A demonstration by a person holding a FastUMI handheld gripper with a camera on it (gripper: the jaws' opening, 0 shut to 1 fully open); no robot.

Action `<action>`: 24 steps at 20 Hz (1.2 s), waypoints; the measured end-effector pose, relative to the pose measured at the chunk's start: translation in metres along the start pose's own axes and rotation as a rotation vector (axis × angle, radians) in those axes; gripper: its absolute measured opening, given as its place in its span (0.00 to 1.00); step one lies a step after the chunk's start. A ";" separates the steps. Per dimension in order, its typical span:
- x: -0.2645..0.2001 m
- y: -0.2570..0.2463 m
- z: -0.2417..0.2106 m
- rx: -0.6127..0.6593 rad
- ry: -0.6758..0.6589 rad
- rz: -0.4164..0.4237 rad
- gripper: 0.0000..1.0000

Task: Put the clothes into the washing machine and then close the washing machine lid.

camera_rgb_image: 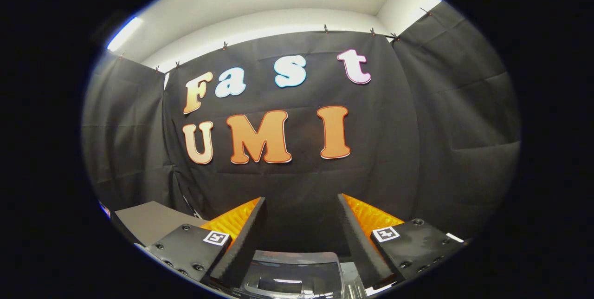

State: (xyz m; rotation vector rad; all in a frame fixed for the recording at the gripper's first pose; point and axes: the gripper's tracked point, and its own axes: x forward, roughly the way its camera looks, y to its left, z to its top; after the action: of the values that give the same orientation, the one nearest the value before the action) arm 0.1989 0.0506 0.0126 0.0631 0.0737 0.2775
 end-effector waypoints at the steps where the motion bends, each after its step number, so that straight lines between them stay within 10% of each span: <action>1: -0.001 -0.003 0.000 0.006 0.004 -0.009 0.97; 24: 0.002 0.001 -0.011 0.035 0.015 0.017 0.97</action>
State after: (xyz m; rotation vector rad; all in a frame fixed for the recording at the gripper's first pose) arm 0.2000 0.0526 0.0018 0.0968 0.0935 0.2935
